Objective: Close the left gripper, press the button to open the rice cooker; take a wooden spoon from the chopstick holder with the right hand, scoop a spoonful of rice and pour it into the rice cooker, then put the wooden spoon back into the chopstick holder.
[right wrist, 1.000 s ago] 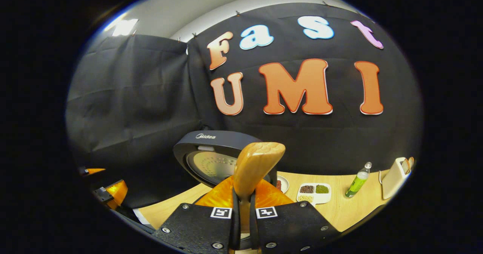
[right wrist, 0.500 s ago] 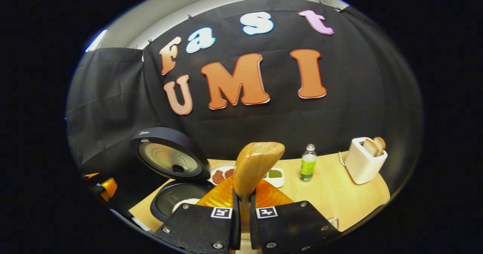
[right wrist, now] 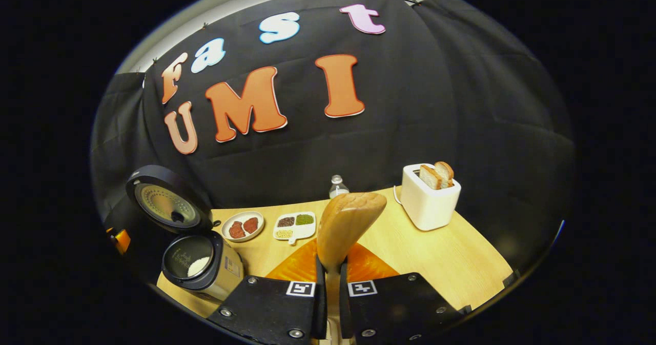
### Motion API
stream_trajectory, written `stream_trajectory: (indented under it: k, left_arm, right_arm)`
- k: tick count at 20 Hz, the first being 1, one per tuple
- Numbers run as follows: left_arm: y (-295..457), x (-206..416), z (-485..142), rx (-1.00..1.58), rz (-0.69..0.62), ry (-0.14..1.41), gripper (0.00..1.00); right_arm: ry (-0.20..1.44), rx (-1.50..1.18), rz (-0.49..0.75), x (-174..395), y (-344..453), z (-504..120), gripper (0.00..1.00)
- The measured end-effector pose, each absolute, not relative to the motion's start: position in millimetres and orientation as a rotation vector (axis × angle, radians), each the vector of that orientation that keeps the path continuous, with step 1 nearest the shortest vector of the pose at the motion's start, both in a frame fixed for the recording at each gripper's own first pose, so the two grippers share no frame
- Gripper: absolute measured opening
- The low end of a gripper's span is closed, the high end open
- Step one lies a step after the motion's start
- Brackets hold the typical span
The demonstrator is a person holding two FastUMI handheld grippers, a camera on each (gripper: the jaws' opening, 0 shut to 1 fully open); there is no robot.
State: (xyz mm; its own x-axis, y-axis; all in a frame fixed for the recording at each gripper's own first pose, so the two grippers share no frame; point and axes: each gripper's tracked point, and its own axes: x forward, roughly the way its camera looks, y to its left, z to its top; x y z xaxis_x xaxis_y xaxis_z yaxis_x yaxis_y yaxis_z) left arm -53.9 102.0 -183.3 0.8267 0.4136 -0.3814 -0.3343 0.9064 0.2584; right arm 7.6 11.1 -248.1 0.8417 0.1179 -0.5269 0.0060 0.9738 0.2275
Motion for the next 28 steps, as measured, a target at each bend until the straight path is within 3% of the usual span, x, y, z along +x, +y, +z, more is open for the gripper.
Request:
stream_trajectory:
  k: [1, 2, 5, 6, 7, 13, 14, 15, 16, 19, 26, 27, 28]
  left_arm:
    - [96.7, -53.2, -182.7, 0.187, 0.395, 0.445, 0.94]
    - [93.2, -53.0, -183.0, 0.191, 0.391, 0.446, 1.0]
    - [85.1, -50.8, -180.5, 0.203, 0.385, 0.445, 1.0]
    - [83.4, -51.5, -179.6, 0.209, 0.384, 0.446, 0.94]
    - [81.1, -52.1, -177.2, 0.216, 0.386, 0.444, 1.0]
    - [66.9, -55.1, -170.1, 0.251, 0.391, 0.446, 1.0]
    - [65.2, -55.2, -166.2, 0.258, 0.39, 0.439, 0.94]
    - [62.6, -54.1, -163.2, 0.264, 0.386, 0.435, 0.94]
    - [60.7, -52.8, -160.5, 0.268, 0.384, 0.43, 1.0]
    - [54.8, -45.2, -151.7, 0.268, 0.372, 0.417, 1.0]
    - [28.7, 21.0, -91.6, 0.335, 0.26, 0.271, 1.0]
    - [27.6, 31.2, -84.9, 0.32, 0.248, 0.256, 0.93]
    - [27.5, 40.7, -80.1, 0.296, 0.243, 0.248, 0.94]
  right_arm:
    - [0.577, 0.222, 0.04, 6.8, 3.4, -253.6, 0.09]
    - [0.588, 0.217, 0.022, 4.3, -3.7, -260.1, 0.09]
    - [0.623, 0.234, -0.002, 0.5, -16.8, -281.2, 0.09]
    - [0.638, 0.243, -0.007, -0.3, -20.1, -290.2, 0.09]
    - [0.657, 0.251, -0.009, -2.7, -24.3, -301.2, 0.09]
    - [0.722, 0.33, -0.027, -4.0, -33.2, -338.0, 0.09]
    - [0.729, 0.335, -0.031, -4.7, -35.2, -342.0, 0.09]
    - [0.737, 0.339, -0.033, -4.7, -34.5, -346.6, 0.1]
    - [0.746, 0.342, -0.03, -5.4, -33.1, -350.4, 0.1]
    - [0.775, 0.352, -0.019, -7.4, -27.6, -361.1, 0.09]
    - [0.885, 0.345, 0.066, -38.4, -20.9, -370.2, 0.18]
    - [0.881, 0.347, 0.066, -38.8, -22.1, -366.4, 0.2]
    - [0.878, 0.343, 0.065, -38.5, -24.1, -364.2, 0.23]
